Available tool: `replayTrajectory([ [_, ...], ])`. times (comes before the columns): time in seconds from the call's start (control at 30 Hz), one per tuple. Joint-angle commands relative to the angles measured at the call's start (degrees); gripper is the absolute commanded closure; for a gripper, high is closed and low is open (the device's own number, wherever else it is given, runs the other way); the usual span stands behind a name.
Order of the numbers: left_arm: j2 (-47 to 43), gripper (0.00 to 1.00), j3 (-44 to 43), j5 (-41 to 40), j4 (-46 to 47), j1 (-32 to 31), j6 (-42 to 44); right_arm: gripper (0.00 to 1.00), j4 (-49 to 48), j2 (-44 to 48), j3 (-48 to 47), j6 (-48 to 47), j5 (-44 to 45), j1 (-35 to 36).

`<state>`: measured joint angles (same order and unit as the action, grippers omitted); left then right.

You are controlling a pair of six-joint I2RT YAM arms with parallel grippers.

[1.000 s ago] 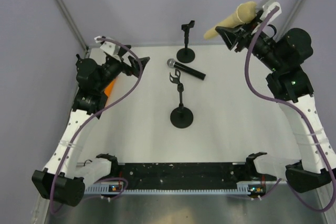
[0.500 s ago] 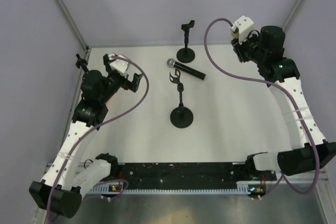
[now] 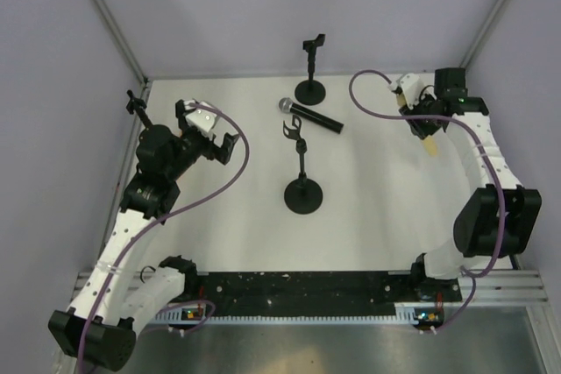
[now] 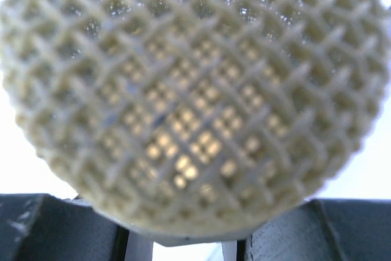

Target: Remove the microphone from the stand

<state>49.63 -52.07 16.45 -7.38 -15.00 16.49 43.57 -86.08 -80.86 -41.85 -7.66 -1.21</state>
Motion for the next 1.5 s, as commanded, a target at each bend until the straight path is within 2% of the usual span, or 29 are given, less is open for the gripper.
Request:
replayTrajectory([
  [0.0,-0.58,0.01,-1.19,1.13,1.31,-0.02,-0.05,1.00,0.55,-4.17,1.49,-4.82,0.10,-0.98],
  [0.13,-1.02,0.01,0.04,2.27,2.45,-0.02,-1.90,1.00,0.64,-10.67,-0.26,-3.34,1.16,-1.42],
  [0.5,-1.46,0.01,1.80,3.33,3.51,0.06,-4.01,1.00,-0.76,-27.20,-11.95,8.61,-0.51,-4.24],
  [0.53,-1.38,0.01,1.71,3.42,3.60,0.15,-8.97,1.00,-1.38,-28.08,-12.39,9.49,-0.69,-4.24],
  [0.57,-1.46,0.01,1.89,3.50,3.68,0.15,-4.41,1.00,-1.99,-28.87,-12.74,10.81,-0.69,-4.24],
  [0.63,-1.37,0.01,1.98,3.68,3.77,0.24,-4.80,1.00,-3.83,-30.36,-13.18,13.18,0.80,-4.24],
  [0.97,-1.46,0.01,2.68,4.38,4.83,0.77,-5.85,1.00,-9.38,-33.45,-12.13,19.25,4.32,-4.24],
  [1.37,-1.81,0.01,3.56,5.17,5.53,1.38,-6.91,0.94,-10.17,-35.03,-11.60,22.33,5.55,-4.50],
  [1.47,-1.99,0.01,3.82,5.26,5.79,1.56,-7.00,0.90,-10.17,-35.21,-11.51,22.42,5.90,-4.76],
])
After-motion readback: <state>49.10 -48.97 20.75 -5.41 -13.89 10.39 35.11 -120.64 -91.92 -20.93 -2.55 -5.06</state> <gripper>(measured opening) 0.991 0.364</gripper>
